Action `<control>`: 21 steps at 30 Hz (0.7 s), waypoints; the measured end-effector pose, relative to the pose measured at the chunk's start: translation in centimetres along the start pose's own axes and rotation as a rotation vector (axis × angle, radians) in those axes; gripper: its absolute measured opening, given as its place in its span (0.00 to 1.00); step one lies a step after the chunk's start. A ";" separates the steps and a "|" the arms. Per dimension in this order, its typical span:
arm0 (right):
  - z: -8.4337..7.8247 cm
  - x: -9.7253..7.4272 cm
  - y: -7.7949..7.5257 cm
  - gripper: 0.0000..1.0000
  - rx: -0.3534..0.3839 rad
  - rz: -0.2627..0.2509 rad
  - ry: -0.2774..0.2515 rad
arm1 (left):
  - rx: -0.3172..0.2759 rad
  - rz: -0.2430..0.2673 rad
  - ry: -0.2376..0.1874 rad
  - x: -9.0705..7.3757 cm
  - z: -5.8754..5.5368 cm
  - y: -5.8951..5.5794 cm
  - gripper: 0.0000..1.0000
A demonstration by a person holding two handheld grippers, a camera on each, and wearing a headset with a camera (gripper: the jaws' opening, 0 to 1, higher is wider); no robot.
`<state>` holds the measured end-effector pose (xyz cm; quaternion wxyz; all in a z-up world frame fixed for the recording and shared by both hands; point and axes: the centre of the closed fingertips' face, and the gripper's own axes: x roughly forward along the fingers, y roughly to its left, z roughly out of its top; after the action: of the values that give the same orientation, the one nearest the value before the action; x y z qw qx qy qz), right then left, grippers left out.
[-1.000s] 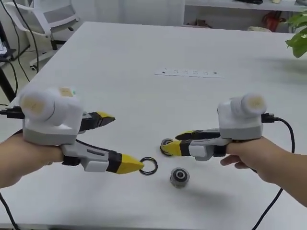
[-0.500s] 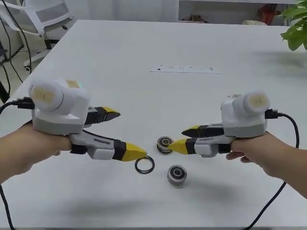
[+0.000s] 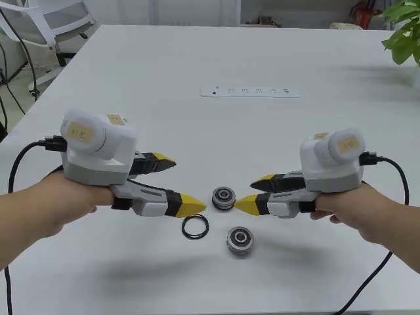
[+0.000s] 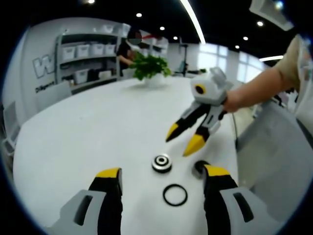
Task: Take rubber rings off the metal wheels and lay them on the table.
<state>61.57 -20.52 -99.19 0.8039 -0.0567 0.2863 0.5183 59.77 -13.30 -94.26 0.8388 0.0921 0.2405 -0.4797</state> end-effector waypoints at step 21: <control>-0.8 1.8 0.3 0.25 -0.025 0.019 0.022 | 0.009 -0.036 0.032 2.7 -0.7 -0.2 0.48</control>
<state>61.53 -19.31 -100.74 0.7950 -0.0698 0.2890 0.5287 60.53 -15.21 -96.21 0.8256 0.0993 0.2536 -0.4941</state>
